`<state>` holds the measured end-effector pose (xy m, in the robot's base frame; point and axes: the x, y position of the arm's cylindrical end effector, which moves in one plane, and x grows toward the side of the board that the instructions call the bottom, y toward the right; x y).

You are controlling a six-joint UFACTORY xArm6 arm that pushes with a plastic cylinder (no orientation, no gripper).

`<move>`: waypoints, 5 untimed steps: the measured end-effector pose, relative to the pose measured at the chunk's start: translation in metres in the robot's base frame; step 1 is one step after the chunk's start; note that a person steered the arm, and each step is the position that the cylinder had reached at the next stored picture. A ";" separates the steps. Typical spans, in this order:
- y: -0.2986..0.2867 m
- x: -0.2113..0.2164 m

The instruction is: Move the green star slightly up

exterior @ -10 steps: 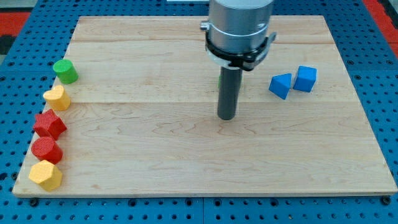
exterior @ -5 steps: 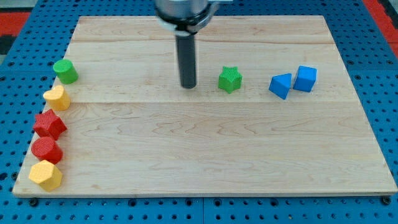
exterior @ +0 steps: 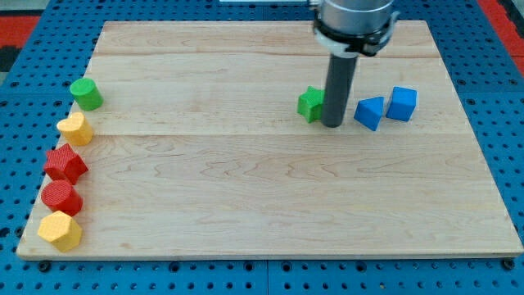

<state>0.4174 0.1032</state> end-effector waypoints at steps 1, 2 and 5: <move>-0.009 -0.004; -0.015 -0.004; -0.036 -0.017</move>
